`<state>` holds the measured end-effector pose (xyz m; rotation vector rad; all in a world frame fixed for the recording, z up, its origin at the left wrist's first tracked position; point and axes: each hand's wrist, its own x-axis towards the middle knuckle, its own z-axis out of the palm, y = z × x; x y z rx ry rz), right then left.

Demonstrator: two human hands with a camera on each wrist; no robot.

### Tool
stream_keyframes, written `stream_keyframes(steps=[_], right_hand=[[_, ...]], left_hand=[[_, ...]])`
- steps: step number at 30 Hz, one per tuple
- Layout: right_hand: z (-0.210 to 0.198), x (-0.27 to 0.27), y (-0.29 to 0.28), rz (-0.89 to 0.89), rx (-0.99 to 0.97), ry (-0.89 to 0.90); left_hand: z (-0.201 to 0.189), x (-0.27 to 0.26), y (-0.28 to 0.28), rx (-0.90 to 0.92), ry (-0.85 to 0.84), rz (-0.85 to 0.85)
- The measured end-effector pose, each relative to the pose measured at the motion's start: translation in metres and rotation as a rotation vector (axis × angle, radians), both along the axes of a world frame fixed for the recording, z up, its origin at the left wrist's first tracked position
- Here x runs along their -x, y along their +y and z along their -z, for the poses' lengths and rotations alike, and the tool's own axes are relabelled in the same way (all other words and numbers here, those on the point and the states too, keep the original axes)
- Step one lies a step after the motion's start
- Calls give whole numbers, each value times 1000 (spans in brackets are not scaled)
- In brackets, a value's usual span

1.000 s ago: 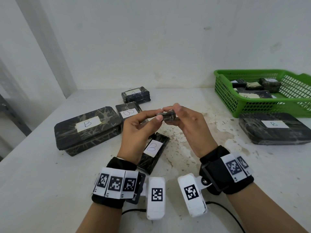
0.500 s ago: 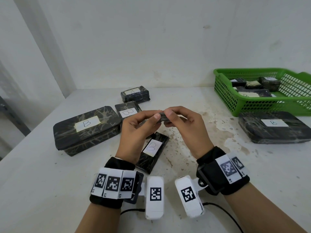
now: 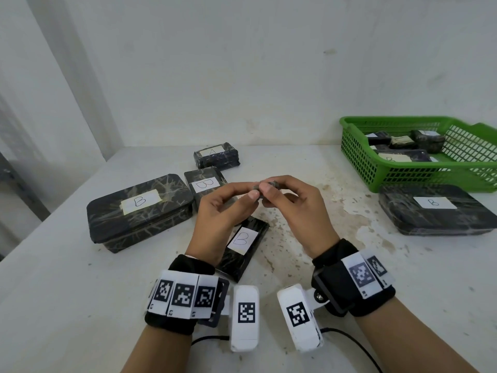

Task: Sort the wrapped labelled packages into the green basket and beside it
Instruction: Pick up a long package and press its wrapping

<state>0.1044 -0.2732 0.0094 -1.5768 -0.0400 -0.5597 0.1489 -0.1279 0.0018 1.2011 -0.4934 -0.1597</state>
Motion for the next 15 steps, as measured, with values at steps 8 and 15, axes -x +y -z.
stream_keyframes(steps=[8,15], right_hand=[[-11,3,-4,-61,-81,83],[-19,3,-25,64,-96,124]], left_hand=[[-10,7,-2,-166,-81,-54],[-16,5,0,50,132,-133]])
